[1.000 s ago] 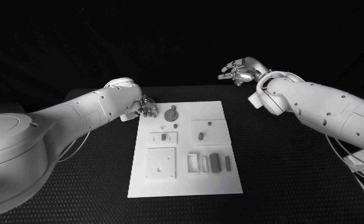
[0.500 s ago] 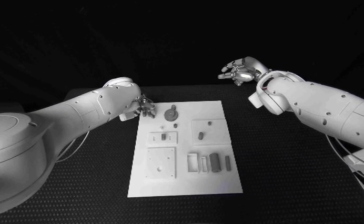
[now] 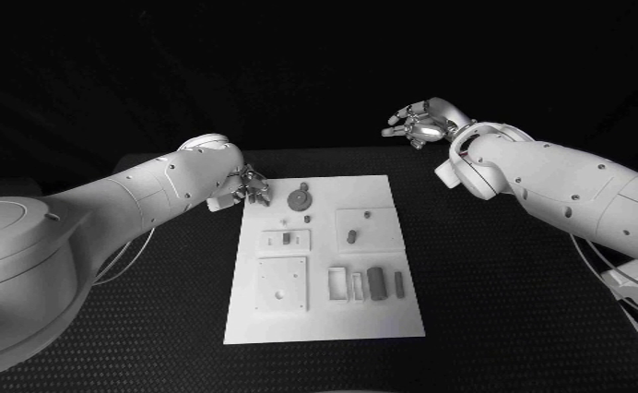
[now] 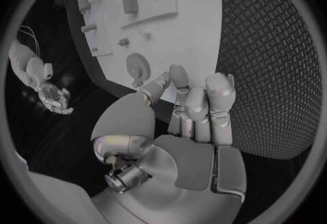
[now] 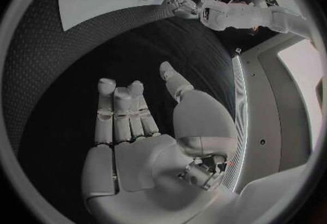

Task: Assemble the parts on the task board

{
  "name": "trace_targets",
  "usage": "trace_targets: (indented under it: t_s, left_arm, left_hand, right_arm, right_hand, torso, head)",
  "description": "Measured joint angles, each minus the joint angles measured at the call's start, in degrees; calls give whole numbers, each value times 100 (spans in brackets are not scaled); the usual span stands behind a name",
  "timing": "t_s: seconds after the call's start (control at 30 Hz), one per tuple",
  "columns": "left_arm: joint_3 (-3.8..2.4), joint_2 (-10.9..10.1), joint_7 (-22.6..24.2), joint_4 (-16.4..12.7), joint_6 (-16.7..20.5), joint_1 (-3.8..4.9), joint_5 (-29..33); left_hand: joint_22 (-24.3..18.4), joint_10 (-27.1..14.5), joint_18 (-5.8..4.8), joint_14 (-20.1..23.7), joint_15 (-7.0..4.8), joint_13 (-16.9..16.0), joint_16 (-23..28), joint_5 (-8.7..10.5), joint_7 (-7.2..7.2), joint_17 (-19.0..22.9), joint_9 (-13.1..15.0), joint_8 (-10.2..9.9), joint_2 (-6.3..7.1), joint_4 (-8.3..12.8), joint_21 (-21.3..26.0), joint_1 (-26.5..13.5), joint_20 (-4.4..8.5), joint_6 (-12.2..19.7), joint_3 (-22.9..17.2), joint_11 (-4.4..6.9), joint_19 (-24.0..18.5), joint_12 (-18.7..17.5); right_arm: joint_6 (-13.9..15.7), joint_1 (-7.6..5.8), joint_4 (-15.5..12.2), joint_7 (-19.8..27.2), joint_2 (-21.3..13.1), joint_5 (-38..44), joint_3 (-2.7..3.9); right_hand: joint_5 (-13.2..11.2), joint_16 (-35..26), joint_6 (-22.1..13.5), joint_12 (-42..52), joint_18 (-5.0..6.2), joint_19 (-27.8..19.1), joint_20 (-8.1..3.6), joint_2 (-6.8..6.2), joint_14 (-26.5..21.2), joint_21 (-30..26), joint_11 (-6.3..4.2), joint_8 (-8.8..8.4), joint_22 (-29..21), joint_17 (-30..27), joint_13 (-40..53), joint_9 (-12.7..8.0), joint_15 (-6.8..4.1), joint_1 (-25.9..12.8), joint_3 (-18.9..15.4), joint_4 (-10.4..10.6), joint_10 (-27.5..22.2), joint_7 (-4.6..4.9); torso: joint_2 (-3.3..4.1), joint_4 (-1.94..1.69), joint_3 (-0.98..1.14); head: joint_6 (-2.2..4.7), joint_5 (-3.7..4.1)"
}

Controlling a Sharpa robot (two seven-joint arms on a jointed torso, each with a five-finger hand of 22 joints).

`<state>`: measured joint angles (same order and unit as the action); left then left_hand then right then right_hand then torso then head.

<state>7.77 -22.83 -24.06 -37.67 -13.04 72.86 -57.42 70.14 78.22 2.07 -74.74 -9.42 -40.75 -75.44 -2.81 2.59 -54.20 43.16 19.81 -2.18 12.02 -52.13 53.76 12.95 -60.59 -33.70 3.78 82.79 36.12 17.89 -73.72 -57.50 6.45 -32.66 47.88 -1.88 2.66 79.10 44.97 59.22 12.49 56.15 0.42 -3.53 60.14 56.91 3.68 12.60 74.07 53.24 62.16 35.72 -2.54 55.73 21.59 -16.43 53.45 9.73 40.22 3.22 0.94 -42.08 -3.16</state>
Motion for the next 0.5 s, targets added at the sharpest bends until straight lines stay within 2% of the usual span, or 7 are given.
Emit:
trace_targets:
  t_s: [0.23,0.37,0.5]
  left_arm:
    - [-25,-179,-33,-155,38,1,250]
    - [-27,-366,-78,-388,95,20,429]
    - [-25,-564,-128,-696,177,86,600]
  left_hand:
    - [0,0,3,-1,1,6,0,0,0,0,0,1,5,-4,0,6,3,0,4,0,3,22]
    - [-1,21,4,-2,0,17,0,-37,0,4,0,1,27,26,0,29,14,0,-25,21,14,22]
    - [-1,43,5,-20,-20,28,0,-181,0,6,0,1,51,26,0,53,14,0,-25,42,14,22]
  right_arm:
    - [-1,0,5,1,-6,-1,0]
    - [-1,1,5,1,-21,-1,0]
    - [-1,1,21,2,-27,-2,0]
  right_hand:
    - [0,0,0,23,0,0,0,0,0,0,0,0,0,0,0,0,0,0,0,0,0,0]
    - [0,0,0,23,0,0,0,0,1,0,0,0,0,0,-5,0,1,0,0,0,0,0]
    - [0,0,0,23,1,0,0,0,1,0,0,0,0,0,-5,0,1,0,0,0,0,0]
  torso:
    - [-2,-2,0]
    - [-5,-7,3]
    - [-6,-12,7]
  head:
    - [-1,-2]
    - [-5,-5]
    - [-15,-9]
